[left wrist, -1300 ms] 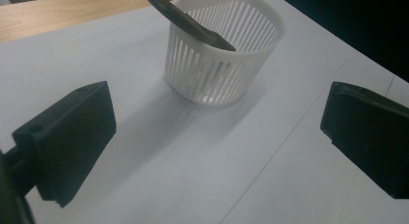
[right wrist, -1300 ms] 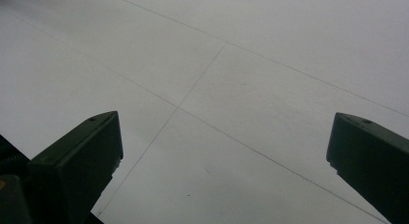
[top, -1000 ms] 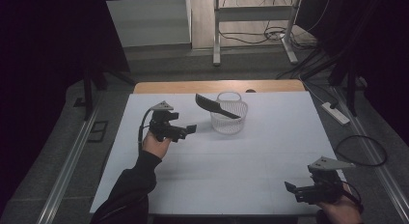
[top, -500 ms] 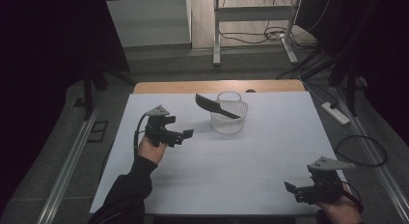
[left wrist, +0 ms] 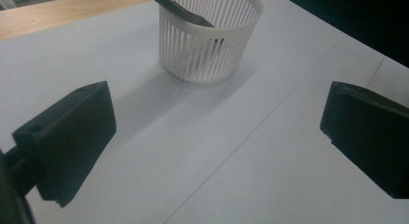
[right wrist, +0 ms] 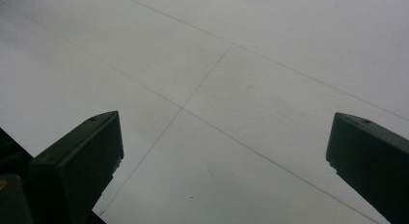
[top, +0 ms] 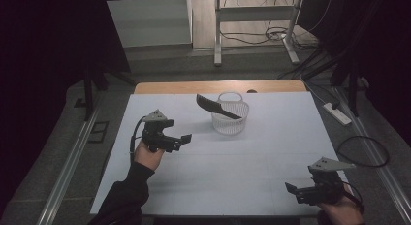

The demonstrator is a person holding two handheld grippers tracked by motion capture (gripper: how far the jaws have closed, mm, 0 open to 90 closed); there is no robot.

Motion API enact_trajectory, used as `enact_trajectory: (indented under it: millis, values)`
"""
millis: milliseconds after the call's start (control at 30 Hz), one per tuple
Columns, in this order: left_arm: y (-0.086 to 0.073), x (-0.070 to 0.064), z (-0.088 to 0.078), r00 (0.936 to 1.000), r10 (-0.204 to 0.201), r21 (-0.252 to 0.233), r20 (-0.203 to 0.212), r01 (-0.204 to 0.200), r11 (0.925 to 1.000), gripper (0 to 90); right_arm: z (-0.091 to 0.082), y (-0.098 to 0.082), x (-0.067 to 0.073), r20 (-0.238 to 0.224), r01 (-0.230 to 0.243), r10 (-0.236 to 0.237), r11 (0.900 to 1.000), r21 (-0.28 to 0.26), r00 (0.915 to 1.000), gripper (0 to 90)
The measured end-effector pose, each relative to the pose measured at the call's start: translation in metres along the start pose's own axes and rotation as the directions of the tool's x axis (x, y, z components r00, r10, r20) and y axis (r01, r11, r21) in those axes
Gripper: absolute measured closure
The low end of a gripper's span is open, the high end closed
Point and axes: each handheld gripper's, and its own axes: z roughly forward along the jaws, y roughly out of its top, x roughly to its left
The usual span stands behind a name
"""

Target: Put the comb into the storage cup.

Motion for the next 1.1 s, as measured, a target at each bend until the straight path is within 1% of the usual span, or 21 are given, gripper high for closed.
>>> enact_trajectory:
  millis: [200, 333, 433, 533, 767, 900, 1100]
  values:
    - [-0.005, -0.003, -0.006, 1.0, -0.008, 0.004, -0.001, 0.008, 1.0, 0.0, 0.0, 0.0, 0.0, -0.001, -0.001, 0.001, 1.0, 0.001, 1.0, 0.0]
    - [-0.009, -0.004, -0.011, 0.9998, -0.021, -0.006, -0.002, 0.021, 0.9998, 0.0, 0.0, 0.0, 0.0, -0.001, 0.0, 0.0, 1.0, 0.002, 1.0, 0.0]
    - [-0.011, -0.005, -0.015, 0.9997, -0.024, -0.012, -0.008, 0.023, 0.9997, 0.0, 0.0, 0.0, 0.0, -0.001, 0.0, 0.0, 1.0, 0.003, 1.0, 0.0]
    - [-0.014, -0.006, -0.019, 0.9996, -0.021, -0.018, -0.019, 0.021, 0.9996, 0.0, 0.0, 0.0, 0.0, -0.002, 0.0, 0.0, 1.0, 0.003, 1.0, 0.0]
    - [-0.022, -0.009, -0.026, 0.999, -0.021, -0.016, -0.041, 0.02, 0.9997, 0.0, 0.001, 0.0, 0.0, -0.005, 0.001, -0.001, 1.0, 0.004, 1.0, 0.0]
    - [-0.026, -0.011, -0.029, 0.9988, -0.024, -0.011, -0.043, 0.023, 0.9997, 0.0, 0.001, 0.0, 0.0, -0.006, 0.001, -0.001, 1.0, 0.005, 1.0, 0.0]
    - [-0.033, -0.015, -0.034, 0.9985, -0.016, -0.004, -0.053, 0.015, 0.9999, 0.0, 0.001, 0.0, 0.0, -0.006, 0.001, -0.001, 1.0, 0.006, 1.0, 0.0]
